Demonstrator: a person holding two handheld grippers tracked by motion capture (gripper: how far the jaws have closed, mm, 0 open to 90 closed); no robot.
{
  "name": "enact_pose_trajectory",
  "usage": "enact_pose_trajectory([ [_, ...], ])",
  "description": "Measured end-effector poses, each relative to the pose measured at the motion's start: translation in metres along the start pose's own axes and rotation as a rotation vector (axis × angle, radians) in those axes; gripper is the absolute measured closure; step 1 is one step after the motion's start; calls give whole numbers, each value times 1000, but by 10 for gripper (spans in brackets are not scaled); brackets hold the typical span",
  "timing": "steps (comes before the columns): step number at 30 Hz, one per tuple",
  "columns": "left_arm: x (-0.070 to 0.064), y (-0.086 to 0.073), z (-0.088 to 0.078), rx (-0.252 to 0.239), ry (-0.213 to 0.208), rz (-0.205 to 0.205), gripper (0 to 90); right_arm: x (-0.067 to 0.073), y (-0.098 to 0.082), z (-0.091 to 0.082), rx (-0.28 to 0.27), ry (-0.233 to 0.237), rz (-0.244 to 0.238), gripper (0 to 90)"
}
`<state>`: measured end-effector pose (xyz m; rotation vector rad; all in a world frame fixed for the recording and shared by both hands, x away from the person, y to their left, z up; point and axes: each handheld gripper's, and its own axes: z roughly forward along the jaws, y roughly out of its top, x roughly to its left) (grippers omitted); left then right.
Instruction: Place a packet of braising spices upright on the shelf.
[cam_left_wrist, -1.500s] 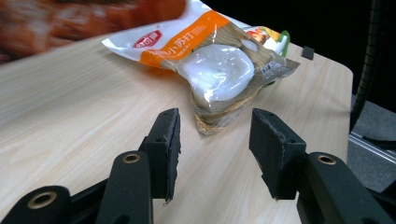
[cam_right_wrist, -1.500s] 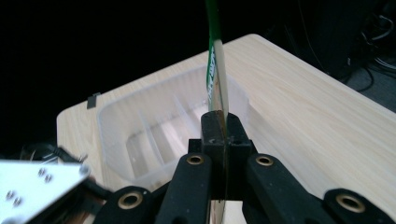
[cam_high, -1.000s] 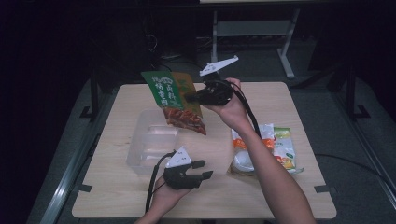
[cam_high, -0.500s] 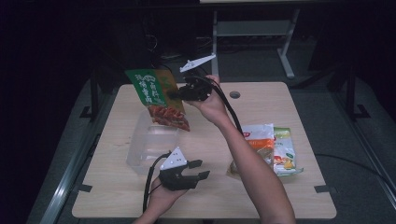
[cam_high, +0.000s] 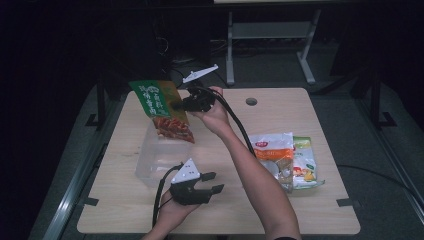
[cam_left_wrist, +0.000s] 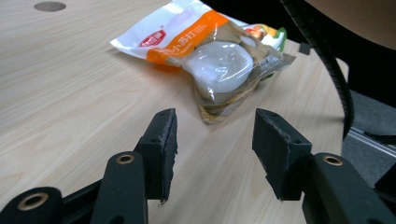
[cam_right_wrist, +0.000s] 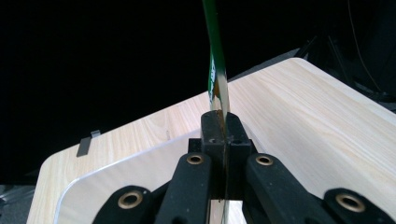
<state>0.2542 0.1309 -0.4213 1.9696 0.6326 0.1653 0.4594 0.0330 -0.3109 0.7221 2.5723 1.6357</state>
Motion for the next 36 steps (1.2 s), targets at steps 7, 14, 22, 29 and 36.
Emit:
enact_pose_trajectory([
  [7, 0, 0, -1, -2, -5, 3, 497, -7, -11, 10, -30, 11, 39, 897],
  [14, 0, 0, -1, 3, -7, 19, 498, -15, -25, 17, -44, 11, 81, 897],
  [22, 1, 0, 1, 5, -5, 14, 498, -21, -40, 21, -31, 6, 93, 894],
  [29, 2, 0, 1, 1, 0, 12, 498, -30, -48, 16, -24, -17, 103, 890],
  [36, 2, 0, 3, -2, -1, 0, 493, -31, -47, 13, -7, -35, 95, 819],
])
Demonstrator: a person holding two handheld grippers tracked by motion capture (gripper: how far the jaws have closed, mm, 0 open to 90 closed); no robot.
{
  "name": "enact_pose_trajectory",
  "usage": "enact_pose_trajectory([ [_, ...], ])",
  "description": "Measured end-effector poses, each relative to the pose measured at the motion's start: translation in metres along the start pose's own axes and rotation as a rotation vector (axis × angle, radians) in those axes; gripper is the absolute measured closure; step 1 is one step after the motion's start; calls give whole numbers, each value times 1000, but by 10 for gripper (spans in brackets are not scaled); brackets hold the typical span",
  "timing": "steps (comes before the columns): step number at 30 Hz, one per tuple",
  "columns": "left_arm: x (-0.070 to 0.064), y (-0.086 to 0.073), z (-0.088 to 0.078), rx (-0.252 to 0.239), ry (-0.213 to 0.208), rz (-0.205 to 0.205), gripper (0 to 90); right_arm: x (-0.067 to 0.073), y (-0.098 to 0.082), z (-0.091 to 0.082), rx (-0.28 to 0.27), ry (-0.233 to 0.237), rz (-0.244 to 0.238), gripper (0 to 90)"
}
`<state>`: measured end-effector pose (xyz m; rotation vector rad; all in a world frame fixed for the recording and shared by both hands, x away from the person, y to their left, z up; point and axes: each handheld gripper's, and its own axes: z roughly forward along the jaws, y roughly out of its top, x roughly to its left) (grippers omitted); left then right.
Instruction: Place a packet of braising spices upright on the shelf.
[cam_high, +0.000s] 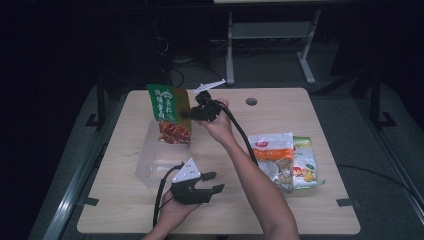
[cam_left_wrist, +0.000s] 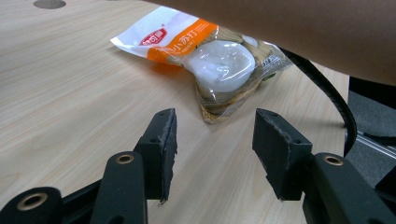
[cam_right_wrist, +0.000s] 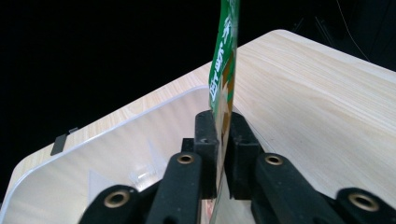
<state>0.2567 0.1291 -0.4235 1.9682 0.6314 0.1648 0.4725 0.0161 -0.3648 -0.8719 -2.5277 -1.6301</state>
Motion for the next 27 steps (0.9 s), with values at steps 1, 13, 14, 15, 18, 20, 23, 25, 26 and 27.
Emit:
enact_pose_trajectory([
  [1, 0, 0, 0, 0, 0, 0, 492, 0, 0, -1, -1, -2, 5, 800],
  [13, 0, 0, -1, -1, 14, 1, 476, -3, 5, -31, 4, -20, 8, 609],
  [14, -1, 0, -1, -2, 14, 1, 475, -3, 5, -34, 10, -22, 4, 601],
  [15, -1, 0, -1, -1, 15, 4, 475, -3, 4, -37, 13, -25, -3, 592],
  [18, -1, 0, 0, 3, 17, -1, 474, -3, 0, -47, 22, -29, -6, 577],
  [20, 0, 0, 1, 2, 17, 8, 473, -3, -1, -50, 24, -30, -5, 573],
  [23, 0, 1, 2, 11, 19, 14, 471, -6, -7, -59, 30, -30, 3, 549],
  [25, 1, 1, 2, 12, 21, 13, 471, -8, -11, -64, 30, -29, 7, 538],
  [26, 0, 0, 3, 9, 22, 2, 470, -9, -14, -68, 29, -30, 13, 529],
  [27, 1, 0, 3, 8, 22, 3, 469, -9, -16, -72, 32, -33, 17, 521],
])
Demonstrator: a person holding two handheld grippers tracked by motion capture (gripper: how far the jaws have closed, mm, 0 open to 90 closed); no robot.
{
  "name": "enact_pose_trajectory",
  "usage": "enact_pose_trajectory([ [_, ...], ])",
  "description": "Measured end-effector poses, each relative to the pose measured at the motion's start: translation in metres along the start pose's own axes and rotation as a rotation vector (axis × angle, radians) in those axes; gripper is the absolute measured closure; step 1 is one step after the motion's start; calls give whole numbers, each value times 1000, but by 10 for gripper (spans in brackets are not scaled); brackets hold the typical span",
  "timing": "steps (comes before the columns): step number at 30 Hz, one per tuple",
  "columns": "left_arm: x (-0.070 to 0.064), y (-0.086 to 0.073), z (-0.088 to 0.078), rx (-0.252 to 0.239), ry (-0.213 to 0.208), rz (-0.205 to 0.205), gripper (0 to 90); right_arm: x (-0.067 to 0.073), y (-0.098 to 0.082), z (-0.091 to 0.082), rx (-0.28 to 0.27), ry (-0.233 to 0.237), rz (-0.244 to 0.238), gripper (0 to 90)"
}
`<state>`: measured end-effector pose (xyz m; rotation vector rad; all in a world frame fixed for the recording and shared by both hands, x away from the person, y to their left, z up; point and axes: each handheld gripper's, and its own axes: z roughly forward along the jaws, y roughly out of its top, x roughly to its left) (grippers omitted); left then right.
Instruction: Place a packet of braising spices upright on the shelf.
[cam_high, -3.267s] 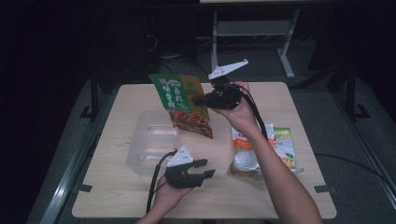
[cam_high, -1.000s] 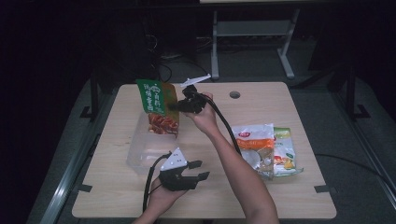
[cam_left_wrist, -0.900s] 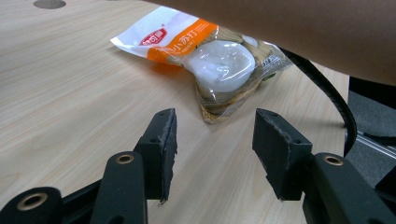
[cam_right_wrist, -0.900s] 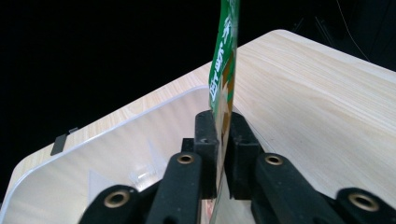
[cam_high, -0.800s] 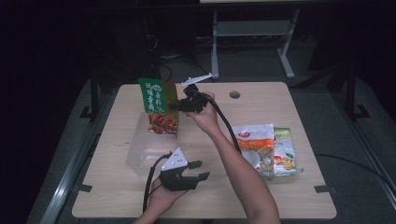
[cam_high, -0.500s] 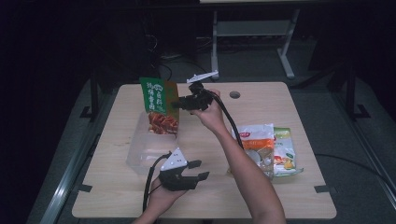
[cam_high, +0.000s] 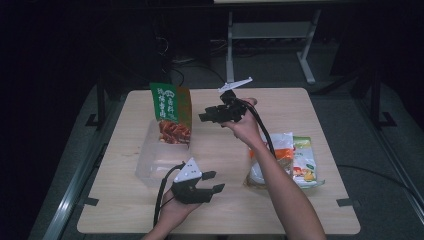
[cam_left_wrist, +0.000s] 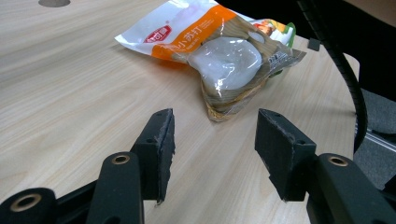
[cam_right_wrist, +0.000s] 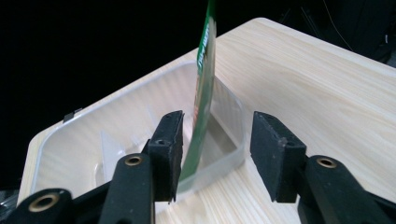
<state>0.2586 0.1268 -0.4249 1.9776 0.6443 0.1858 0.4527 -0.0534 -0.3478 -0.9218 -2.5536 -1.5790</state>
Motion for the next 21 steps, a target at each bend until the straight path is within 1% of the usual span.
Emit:
enact_pose_trajectory([
  [3, 0, 0, 2, 9, -2, 6, 468, -2, -4, -8, 6, -2, 3, 497],
  [5, 0, 0, 2, 16, -3, 4, 468, -3, -7, -14, 6, -5, 2, 496],
  [9, 0, 0, 3, 19, 0, 16, 464, -3, -11, -26, 16, -12, 4, 488],
  [11, 0, 0, 3, 20, 2, 15, 454, -3, -13, -32, 18, -12, 1, 479],
  [13, 0, 0, 3, 13, 1, 8, 449, -3, -15, -37, 19, -22, -3, 476],
  [17, 0, 1, 3, 12, 1, 4, 437, -4, -18, -49, 32, -30, 7, 458],
  [19, 1, 1, 4, 13, -8, 2, 438, -4, -19, -53, 35, -31, 14, 456],
  [21, 1, 1, 4, 22, -12, 12, 440, -4, -20, -58, 45, -35, 16, 449],
])
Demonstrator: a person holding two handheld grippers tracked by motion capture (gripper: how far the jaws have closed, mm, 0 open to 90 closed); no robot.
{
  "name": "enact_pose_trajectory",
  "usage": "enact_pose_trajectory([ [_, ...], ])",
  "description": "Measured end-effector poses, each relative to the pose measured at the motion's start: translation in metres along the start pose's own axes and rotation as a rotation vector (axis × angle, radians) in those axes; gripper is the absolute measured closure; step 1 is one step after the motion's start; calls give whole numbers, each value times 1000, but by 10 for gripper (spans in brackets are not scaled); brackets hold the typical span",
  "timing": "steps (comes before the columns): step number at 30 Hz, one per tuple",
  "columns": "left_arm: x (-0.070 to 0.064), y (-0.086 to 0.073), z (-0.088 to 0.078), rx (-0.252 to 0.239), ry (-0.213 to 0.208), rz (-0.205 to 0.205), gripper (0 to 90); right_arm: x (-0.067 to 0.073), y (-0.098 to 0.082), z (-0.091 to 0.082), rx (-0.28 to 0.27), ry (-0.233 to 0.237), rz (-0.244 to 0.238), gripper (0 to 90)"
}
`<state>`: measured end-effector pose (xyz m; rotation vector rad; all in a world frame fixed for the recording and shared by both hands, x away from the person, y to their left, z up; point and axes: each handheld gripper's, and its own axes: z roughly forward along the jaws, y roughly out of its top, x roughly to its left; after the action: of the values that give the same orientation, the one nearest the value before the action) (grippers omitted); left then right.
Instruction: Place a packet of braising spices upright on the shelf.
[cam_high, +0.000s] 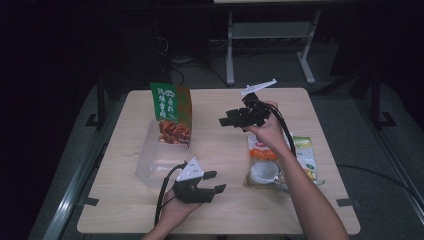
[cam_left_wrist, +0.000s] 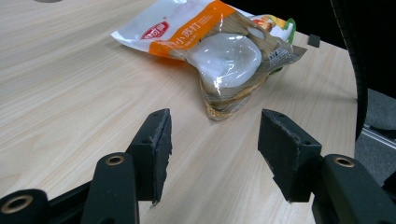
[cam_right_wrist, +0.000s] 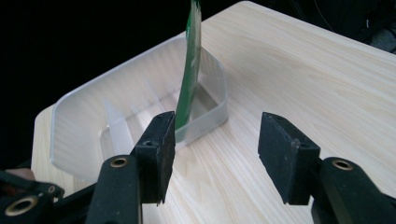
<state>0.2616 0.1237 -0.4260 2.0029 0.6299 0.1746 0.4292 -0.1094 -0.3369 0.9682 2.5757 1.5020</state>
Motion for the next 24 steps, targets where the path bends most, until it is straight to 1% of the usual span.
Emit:
enact_pose_trajectory([
  [3, 0, 0, 0, 2, -1, 0, 439, -1, -4, -7, -5, -7, -6, 446],
  [5, 0, 0, -1, 2, -2, 9, 435, -3, -7, -12, -8, -5, -2, 444],
  [6, 0, 0, -1, 1, -5, 5, 433, -3, -8, -14, -9, -4, 7, 443],
  [7, 0, 1, 0, -1, -5, 1, 431, -3, -10, -16, -9, -7, 4, 441],
  [10, 0, 1, 1, -5, -4, 5, 418, -4, -14, -20, 0, -16, 12, 435],
  [13, -1, 1, 3, -11, 1, 5, 394, -6, -18, -25, 28, -28, 21, 421],
  [14, -1, 1, 3, -10, 4, 11, 382, -7, -19, -27, 31, -30, 26, 419],
  [17, -1, 2, 3, -6, 2, 15, 376, -6, -22, -33, 25, -27, 26, 421],
  [20, -1, 2, 3, -8, 3, 7, 370, -6, -26, -38, 35, -34, 34, 420],
  [24, -1, 2, 4, -6, 3, 8, 364, -6, -32, -46, 28, -38, 34, 419],
])
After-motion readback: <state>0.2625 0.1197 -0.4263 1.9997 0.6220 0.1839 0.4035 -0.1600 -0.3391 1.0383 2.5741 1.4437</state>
